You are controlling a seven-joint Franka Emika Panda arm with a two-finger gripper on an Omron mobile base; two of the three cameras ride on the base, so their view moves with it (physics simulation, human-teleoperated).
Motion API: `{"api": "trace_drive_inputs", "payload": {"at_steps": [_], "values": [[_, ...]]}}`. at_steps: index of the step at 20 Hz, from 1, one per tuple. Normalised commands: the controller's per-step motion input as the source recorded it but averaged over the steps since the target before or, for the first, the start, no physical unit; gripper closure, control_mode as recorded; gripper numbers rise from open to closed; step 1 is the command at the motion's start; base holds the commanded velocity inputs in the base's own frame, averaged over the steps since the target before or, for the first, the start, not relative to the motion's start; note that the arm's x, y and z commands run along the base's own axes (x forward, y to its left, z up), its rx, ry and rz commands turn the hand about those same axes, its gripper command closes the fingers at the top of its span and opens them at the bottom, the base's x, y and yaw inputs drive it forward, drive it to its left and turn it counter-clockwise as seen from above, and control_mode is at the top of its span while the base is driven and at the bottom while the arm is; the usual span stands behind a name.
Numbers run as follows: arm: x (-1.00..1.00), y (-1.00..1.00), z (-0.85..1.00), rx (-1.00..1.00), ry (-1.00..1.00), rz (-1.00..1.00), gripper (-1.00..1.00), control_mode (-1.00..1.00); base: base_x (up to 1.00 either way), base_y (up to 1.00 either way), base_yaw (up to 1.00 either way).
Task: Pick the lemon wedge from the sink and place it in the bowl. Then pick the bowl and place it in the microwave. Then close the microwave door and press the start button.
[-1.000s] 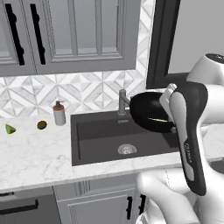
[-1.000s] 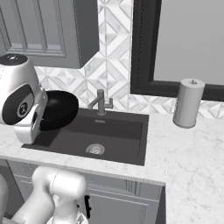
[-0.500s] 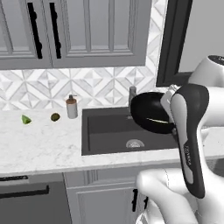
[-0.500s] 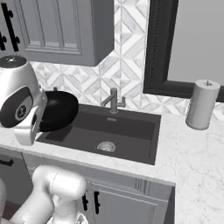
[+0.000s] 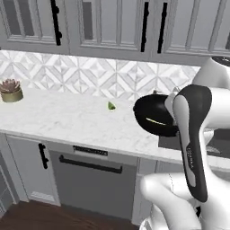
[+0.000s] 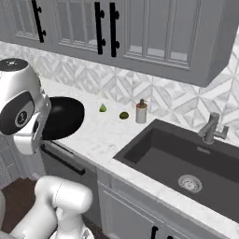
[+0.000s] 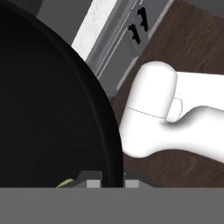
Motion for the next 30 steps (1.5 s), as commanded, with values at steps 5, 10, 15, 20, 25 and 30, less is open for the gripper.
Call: {"api": "trace_drive_inputs", "payload": {"at_steps": [5,10,15,20,25,30], "values": [[0.00,0.00,0.00,0.00,0.00,0.00,1.00,1.00,0.00,0.59,0.78],[0.00,0.00,0.00,0.00,0.00,0.00,1.00,1.00,0.01,0.28,0.86],[0.00,0.00,0.00,0.00,0.00,0.00,1.00,1.00,0.04,0.12,0.88],[0.00,0.00,0.00,0.00,0.00,0.00,1.00,1.00,0.02,0.05,0.94],[0.00,0.00,0.00,0.00,0.00,0.00,1.00,1.00,0.00,0.00,1.00],[0.00,0.00,0.00,0.00,0.00,0.00,1.00,1.00,0.02,0.00,1.00]]}}
